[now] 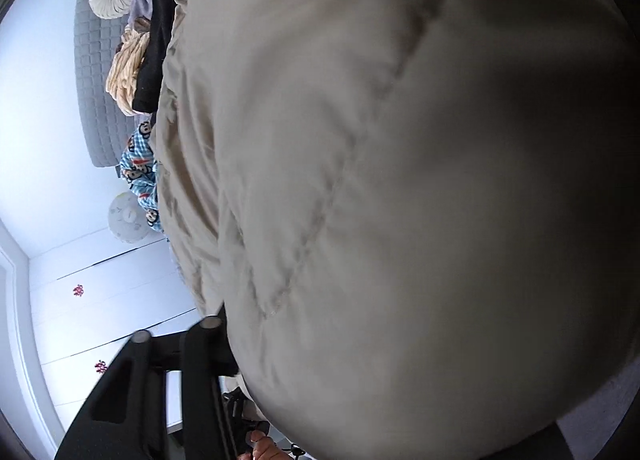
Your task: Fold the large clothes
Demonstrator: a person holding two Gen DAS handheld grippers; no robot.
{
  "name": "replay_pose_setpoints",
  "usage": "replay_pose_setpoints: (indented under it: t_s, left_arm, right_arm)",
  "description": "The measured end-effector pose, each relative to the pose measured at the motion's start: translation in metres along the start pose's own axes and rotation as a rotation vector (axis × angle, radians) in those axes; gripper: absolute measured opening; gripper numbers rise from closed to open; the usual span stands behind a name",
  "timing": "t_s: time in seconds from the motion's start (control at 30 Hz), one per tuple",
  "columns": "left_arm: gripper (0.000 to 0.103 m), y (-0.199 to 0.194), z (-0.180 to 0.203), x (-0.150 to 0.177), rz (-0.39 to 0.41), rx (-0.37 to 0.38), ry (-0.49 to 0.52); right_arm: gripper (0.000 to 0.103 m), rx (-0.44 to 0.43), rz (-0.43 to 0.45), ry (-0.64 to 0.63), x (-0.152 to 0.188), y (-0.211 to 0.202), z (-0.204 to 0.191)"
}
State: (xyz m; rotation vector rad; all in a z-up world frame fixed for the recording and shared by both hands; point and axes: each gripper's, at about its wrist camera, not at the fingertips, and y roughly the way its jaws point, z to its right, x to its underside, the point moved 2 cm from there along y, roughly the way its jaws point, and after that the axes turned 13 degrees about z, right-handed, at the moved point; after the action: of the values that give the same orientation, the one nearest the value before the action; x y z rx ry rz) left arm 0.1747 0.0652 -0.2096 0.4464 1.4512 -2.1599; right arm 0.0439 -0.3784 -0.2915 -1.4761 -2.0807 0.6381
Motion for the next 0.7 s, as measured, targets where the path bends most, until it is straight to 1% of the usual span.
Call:
replay_pose_setpoints:
  t_s: [0.03, 0.07, 0.1, 0.2, 0.33, 0.4, 0.47, 0.5, 0.6, 0.63, 0.7]
  left_arm:
    - [0.018, -0.007, 0.008, 0.000, 0.015, -0.002, 0.053]
    - [0.018, -0.013, 0.013, -0.002, 0.023, 0.009, 0.086]
    - [0.018, -0.018, 0.015, -0.003, 0.022, 0.026, 0.098]
    - [0.018, -0.025, 0.013, -0.009, 0.001, 0.065, 0.090]
    - [0.018, -0.041, 0.004, -0.003, -0.034, 0.087, 0.115]
    - [0.018, -0.059, -0.003, 0.014, -0.056, 0.093, 0.144]
    - [0.018, -0.088, -0.015, 0.045, -0.082, 0.099, 0.174]
    - [0.018, -0.094, -0.018, 0.053, -0.098, 0.099, 0.181]
    - [0.018, -0.115, -0.030, 0.080, -0.142, 0.091, 0.160]
    - [0.018, -0.122, -0.034, 0.089, -0.152, 0.089, 0.153]
    - [0.019, -0.134, -0.041, 0.109, -0.168, 0.078, 0.133]
  right_arm:
    - [0.029, 0.000, 0.003, -0.027, 0.003, -0.005, -0.004]
    - [0.026, -0.001, 0.007, -0.049, 0.006, -0.010, -0.008]
    - [0.025, -0.003, 0.012, -0.062, 0.009, -0.015, -0.010]
    - [0.023, -0.010, 0.027, -0.077, 0.020, -0.033, -0.011]
    - [0.023, 0.010, 0.029, -0.112, 0.046, -0.054, -0.007]
    - [0.023, 0.025, 0.031, -0.116, 0.061, -0.066, 0.001]
    - [0.023, 0.039, 0.032, -0.110, 0.073, -0.076, 0.010]
    - [0.023, 0.049, 0.032, -0.109, 0.081, -0.083, 0.016]
    - [0.023, 0.082, 0.009, -0.100, 0.094, -0.101, 0.029]
    - [0.023, 0.094, -0.001, -0.104, 0.095, -0.108, 0.033]
    - [0.023, 0.116, -0.015, -0.103, 0.108, -0.117, 0.044]
